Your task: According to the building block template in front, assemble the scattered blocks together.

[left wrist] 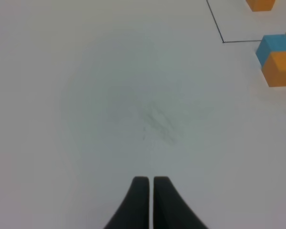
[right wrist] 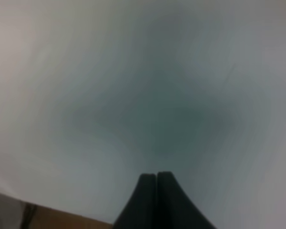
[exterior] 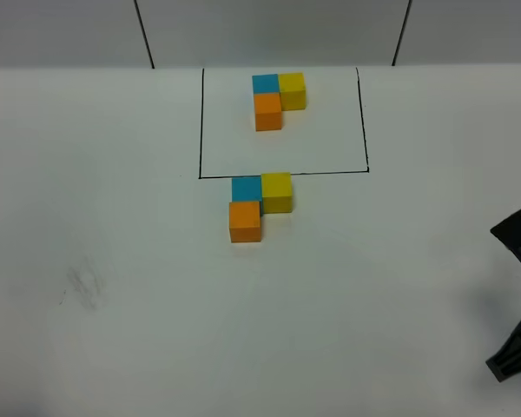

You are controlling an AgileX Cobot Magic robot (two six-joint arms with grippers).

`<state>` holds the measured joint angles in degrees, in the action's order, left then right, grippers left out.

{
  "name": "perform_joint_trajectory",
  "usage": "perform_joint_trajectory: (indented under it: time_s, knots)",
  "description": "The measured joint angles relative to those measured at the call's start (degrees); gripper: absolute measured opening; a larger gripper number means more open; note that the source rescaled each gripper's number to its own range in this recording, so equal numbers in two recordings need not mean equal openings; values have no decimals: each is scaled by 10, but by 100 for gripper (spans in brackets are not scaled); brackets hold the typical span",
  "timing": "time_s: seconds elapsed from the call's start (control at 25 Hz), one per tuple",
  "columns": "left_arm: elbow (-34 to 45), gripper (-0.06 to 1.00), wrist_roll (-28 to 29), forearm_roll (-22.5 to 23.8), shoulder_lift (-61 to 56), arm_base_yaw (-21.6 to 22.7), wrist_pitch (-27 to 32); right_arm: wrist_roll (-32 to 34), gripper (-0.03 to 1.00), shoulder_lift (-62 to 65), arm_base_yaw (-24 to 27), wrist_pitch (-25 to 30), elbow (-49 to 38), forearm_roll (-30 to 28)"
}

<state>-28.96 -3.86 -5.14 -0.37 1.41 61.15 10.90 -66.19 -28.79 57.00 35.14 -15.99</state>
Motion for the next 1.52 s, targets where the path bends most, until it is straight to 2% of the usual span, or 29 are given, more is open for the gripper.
perform_joint_trajectory:
  time_s: [0.44, 0.8, 1.16, 1.52]
  knots:
    - [0, 0, 0, 0, 0, 0, 0, -18, 0, 8, 0, -63, -59, 48]
    - [0, 0, 0, 0, 0, 0, 0, -18, 0, 19, 0, -67, -59, 54]
    - [0, 0, 0, 0, 0, 0, 0, -19, 0, 143, 0, -66, -60, 58]
    - [0, 0, 0, 0, 0, 0, 0, -34, 0, 200, 0, -65, -60, 69]
